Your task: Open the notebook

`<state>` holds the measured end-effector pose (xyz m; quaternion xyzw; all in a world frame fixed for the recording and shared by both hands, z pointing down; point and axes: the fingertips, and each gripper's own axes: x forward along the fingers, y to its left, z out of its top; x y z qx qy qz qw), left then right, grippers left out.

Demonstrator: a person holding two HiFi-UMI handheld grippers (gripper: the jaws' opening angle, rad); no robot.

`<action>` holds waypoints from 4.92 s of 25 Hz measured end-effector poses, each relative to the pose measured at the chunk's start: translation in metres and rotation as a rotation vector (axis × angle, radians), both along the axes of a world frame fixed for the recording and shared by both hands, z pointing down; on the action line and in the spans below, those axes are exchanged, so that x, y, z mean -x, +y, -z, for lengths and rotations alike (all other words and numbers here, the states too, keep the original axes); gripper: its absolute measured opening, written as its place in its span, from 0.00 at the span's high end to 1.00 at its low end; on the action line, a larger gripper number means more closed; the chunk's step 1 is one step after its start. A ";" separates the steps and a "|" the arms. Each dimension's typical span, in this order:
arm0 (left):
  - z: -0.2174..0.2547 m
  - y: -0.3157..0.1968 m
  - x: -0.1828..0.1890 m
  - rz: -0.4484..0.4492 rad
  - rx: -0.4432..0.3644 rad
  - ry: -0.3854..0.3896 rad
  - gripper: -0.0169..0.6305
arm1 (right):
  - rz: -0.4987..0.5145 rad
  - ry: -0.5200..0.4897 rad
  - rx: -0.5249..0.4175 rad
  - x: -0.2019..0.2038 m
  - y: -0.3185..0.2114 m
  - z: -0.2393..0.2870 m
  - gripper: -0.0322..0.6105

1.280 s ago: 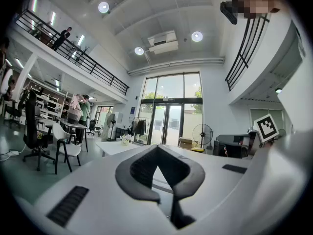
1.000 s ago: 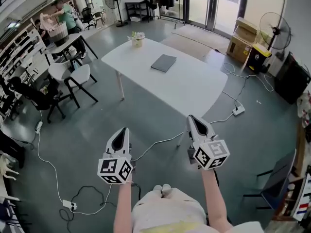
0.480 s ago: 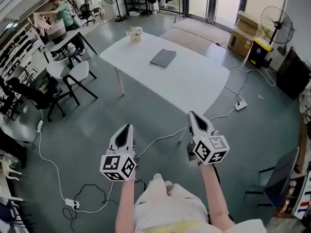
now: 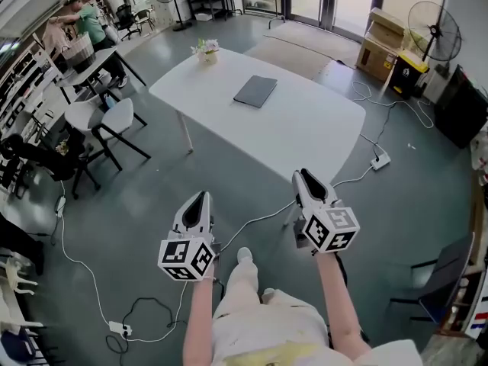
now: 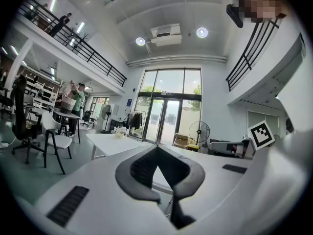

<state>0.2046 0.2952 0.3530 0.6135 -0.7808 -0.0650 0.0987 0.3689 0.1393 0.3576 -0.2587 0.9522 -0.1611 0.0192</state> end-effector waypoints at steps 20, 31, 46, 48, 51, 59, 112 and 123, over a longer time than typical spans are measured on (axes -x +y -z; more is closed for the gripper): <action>-0.020 -0.127 0.155 -0.110 0.018 0.055 0.98 | -0.112 0.036 0.057 0.139 -0.110 -0.029 0.73; -0.038 -0.170 0.190 -0.156 0.031 0.087 0.98 | -0.152 0.005 0.135 0.184 -0.142 -0.048 0.73; -0.067 -0.260 0.276 -0.189 0.052 0.115 0.98 | -0.209 0.018 0.200 0.261 -0.233 -0.085 0.73; -0.071 -0.284 0.288 -0.215 0.067 0.114 0.98 | -0.228 0.021 0.222 0.271 -0.250 -0.092 0.73; -0.077 -0.320 0.302 -0.254 0.097 0.123 0.98 | -0.259 0.023 0.256 0.283 -0.278 -0.099 0.73; -0.095 -0.394 0.331 -0.354 0.169 0.153 0.98 | -0.348 0.020 0.336 0.307 -0.334 -0.118 0.73; -0.222 -0.531 0.340 -0.563 0.470 0.379 0.98 | -0.357 0.290 0.801 0.354 -0.428 -0.278 0.82; -0.205 -0.517 0.337 -0.506 0.422 0.381 0.98 | -0.375 0.189 0.758 0.354 -0.426 -0.250 0.87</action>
